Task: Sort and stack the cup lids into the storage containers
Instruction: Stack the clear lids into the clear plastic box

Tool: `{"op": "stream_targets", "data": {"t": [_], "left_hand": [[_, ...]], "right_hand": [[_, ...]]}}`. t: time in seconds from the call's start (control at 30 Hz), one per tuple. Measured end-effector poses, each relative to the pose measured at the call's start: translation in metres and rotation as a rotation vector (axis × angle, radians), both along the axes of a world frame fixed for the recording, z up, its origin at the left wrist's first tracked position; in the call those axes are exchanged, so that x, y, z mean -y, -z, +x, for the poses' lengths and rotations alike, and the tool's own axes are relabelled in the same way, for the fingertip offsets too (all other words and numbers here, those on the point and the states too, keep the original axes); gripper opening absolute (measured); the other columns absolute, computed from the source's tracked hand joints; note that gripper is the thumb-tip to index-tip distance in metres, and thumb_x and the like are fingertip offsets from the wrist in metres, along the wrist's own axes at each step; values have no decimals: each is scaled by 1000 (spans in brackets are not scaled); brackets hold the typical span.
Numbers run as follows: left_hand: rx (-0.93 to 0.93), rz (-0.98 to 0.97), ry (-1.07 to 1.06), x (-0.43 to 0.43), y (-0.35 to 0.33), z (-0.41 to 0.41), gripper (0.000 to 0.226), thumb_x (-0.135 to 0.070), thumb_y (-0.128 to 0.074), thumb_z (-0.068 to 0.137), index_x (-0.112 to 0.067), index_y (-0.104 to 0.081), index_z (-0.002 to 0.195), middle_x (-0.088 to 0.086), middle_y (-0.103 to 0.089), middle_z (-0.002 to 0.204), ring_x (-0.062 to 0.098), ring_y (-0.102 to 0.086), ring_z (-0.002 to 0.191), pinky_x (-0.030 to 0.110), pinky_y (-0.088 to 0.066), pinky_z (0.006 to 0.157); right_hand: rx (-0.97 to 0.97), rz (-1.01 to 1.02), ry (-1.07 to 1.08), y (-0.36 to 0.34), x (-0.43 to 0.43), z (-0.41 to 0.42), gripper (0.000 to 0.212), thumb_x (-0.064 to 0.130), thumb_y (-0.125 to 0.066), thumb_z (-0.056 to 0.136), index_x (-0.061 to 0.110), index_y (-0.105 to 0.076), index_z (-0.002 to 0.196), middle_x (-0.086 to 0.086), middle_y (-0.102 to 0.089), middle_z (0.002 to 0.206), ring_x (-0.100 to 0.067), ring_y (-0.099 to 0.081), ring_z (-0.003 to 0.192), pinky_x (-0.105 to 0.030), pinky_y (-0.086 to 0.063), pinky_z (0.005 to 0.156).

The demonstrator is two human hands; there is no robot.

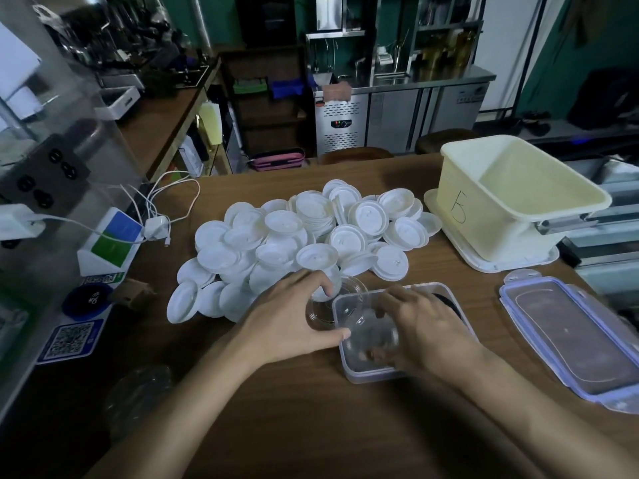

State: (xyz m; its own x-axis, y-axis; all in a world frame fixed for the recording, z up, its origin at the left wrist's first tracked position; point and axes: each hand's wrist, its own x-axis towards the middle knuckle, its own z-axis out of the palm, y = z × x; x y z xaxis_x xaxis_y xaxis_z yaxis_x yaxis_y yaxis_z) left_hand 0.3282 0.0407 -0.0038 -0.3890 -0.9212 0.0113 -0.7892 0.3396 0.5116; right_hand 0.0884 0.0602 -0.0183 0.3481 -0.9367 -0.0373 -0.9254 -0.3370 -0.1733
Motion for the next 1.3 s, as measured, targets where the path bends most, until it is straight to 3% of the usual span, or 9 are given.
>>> {"op": "stream_targets", "data": {"t": [0.07, 0.2, 0.27, 0.37, 0.57, 0.73, 0.9, 1.07, 1.3], "left_hand": [[18, 22, 30, 2, 1, -8, 52, -71, -76, 72, -46, -49, 108, -30, -52, 120, -3, -47, 112, 31, -49, 95], [55, 50, 119, 6, 4, -29, 53, -71, -78, 70, -45, -50, 106, -28, -53, 115, -3, -50, 109, 29, -49, 92], [75, 38, 161, 8, 8, -39, 53, -70, -79, 69, -42, -51, 104, -27, -53, 112, -4, -50, 106, 27, -47, 90], [130, 13, 199, 12, 13, -49, 53, -71, -78, 67, -42, -49, 102, -30, -48, 115, -5, -47, 105, 25, -45, 88], [254, -9, 241, 14, 14, -57, 57, -76, -74, 64, -40, -47, 99, -24, -50, 113, 2, -52, 99, 30, -50, 84], [349, 15, 234, 19, 20, -61, 63, -82, -73, 64, -38, -55, 103, -21, -57, 107, 12, -52, 97, 30, -41, 80], [305, -3, 248, 22, 26, -59, 53, -75, -75, 73, -37, -64, 107, -24, -55, 102, 4, -49, 89, 27, -34, 80], [273, -8, 278, 20, 31, -62, 65, -71, -77, 73, -42, -63, 129, -25, -57, 125, 2, -52, 103, 29, -35, 99], [337, -14, 293, 24, 38, -64, 62, -75, -75, 71, -36, -67, 118, -20, -65, 111, 5, -61, 105, 38, -40, 99]], "right_hand": [[23, -15, 31, -6, -1, -12, 65, 74, -74, 71, 31, -60, 118, 12, -60, 113, -16, -58, 111, -27, -35, 102], [72, 27, 91, -21, -7, -34, 63, 74, -76, 67, 32, -57, 109, 15, -58, 108, -13, -53, 107, -21, -27, 79], [109, 5, 102, -24, -10, -43, 65, 73, -78, 65, 32, -57, 112, 17, -58, 107, -13, -54, 105, -21, -26, 75], [206, -34, 122, -23, -17, -56, 69, 67, -82, 66, 32, -58, 120, 20, -56, 108, -12, -56, 104, -23, -33, 80], [352, -39, 93, -18, -17, -70, 61, 67, -76, 69, 35, -56, 117, 24, -59, 108, -8, -58, 104, -34, -51, 91], [377, -47, 82, -14, -14, -72, 58, 67, -74, 71, 38, -56, 117, 25, -59, 112, -5, -58, 106, -31, -51, 88], [374, -39, 77, -11, -12, -73, 60, 75, -64, 72, 38, -57, 119, 27, -57, 114, -3, -55, 108, -31, -51, 86], [379, -17, 58, -8, -11, -71, 55, 68, -69, 78, 36, -58, 122, 26, -58, 118, -1, -55, 112, -31, -51, 87], [361, 20, 32, -2, -11, -63, 56, 65, -66, 79, 37, -54, 126, 23, -57, 118, -3, -51, 117, -30, -52, 89]]}}
